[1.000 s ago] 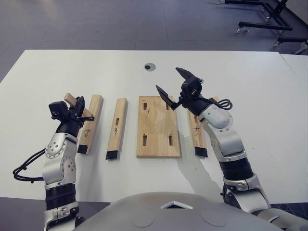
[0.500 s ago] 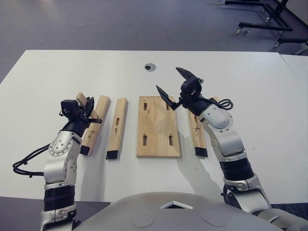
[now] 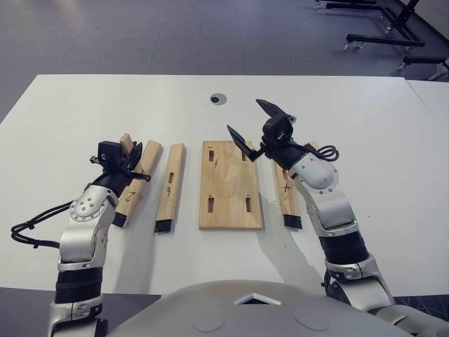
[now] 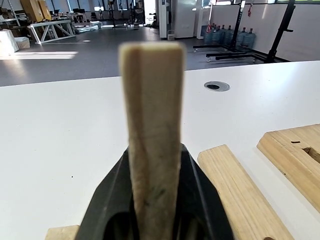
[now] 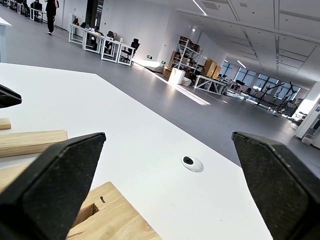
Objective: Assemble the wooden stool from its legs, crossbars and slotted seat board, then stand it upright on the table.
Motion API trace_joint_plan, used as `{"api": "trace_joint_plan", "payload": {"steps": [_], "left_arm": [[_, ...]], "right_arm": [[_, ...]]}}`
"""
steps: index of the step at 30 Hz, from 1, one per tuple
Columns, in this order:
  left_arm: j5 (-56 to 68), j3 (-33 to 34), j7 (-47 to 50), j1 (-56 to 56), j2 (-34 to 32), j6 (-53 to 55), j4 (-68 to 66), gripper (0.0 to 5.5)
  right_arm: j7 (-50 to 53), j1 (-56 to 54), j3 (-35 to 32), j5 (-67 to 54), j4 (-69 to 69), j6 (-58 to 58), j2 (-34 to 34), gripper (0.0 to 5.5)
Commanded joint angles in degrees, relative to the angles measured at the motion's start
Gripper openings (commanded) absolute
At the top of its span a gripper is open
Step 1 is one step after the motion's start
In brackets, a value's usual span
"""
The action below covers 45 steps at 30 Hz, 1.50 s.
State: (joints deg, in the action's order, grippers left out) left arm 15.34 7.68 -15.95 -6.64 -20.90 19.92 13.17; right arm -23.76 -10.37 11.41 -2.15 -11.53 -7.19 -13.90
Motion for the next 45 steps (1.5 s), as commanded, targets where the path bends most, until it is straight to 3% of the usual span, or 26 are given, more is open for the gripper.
{"api": "trace_joint_plan", "payload": {"steps": [1,6,7,16,40,43,45], "left_arm": [[-0.78,-0.83,0.26,-1.81,0.62,3.74,-2.75,0.39],[-0.09,0.72,2.04,-0.43,2.25,2.69,-1.62,0.39],[0.00,0.99,2.05,0.05,2.45,2.37,-1.37,0.77],[1.43,6.28,4.47,6.19,2.76,1.29,3.55,2.05],[14.42,13.54,12.69,27.75,1.60,22.86,13.34,2.05],[12.55,10.97,12.11,25.81,0.94,23.98,9.75,2.05],[7.42,5.23,10.55,20.41,0.64,21.69,2.59,2.05]], "right_arm": [[0.25,0.03,0.24,0.84,0.28,0.59,0.06,4.66],[0.36,-0.38,-0.18,0.90,0.65,0.89,0.00,4.66],[0.48,-0.38,-0.37,0.96,0.67,0.96,0.02,4.66],[0.28,-0.59,-0.59,1.03,0.73,1.15,0.29,4.66],[0.22,-1.49,0.03,1.06,1.17,1.41,1.59,4.66],[0.27,-1.16,0.28,1.52,0.62,1.69,1.43,4.66],[0.21,-0.93,0.68,1.53,0.48,1.58,1.66,4.66]]}}
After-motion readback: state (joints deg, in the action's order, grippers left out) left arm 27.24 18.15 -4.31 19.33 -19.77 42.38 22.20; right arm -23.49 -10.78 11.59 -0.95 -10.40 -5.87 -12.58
